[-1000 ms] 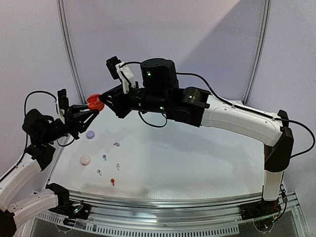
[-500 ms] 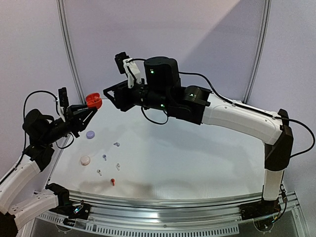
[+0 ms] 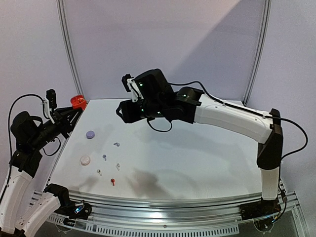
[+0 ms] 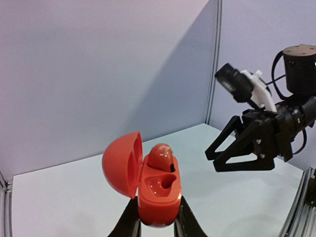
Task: Insert the wireless bluetooth earbuds into the charging case
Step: Pick up the left earbud from the corner of the board.
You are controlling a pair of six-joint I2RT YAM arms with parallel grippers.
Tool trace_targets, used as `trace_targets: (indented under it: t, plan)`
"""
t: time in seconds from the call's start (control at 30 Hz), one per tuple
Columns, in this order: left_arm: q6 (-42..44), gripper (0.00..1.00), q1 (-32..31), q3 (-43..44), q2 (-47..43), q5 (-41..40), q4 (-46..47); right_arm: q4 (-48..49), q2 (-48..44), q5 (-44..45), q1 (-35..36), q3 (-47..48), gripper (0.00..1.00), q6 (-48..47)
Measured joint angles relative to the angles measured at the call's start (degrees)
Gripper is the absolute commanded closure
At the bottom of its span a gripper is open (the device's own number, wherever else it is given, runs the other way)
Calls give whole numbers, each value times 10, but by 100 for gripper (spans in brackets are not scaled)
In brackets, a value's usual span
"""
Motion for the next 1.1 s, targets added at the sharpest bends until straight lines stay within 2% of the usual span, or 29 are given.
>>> trace_targets:
  t: [0.1,0.23,0.33,0.6,0.73,1.0,1.1]
  plan:
    - [28,100,34,26,-2,8,-64,-79,61,-44,-3,59,51,-10]
    - [52,100,53,33,14,9,-110,-133,117,-107,-1,71,48,-7]
    - [58,100,54,24,3,15,-119,-155,156,-113,14,78,48,1]
    - [38,100,54,1,-48,-16,-123,-146,267,-83,94,148,46,87]
    - [32,100,54,1,-57,-13,-123,-128,308,-51,121,167,50,131]
    - [31,100,23,1,-58,-6,-124,-120,336,20,127,171,54,168]
    - [30,100,12,1,-58,-7,-124,-120,341,35,127,172,59,174]
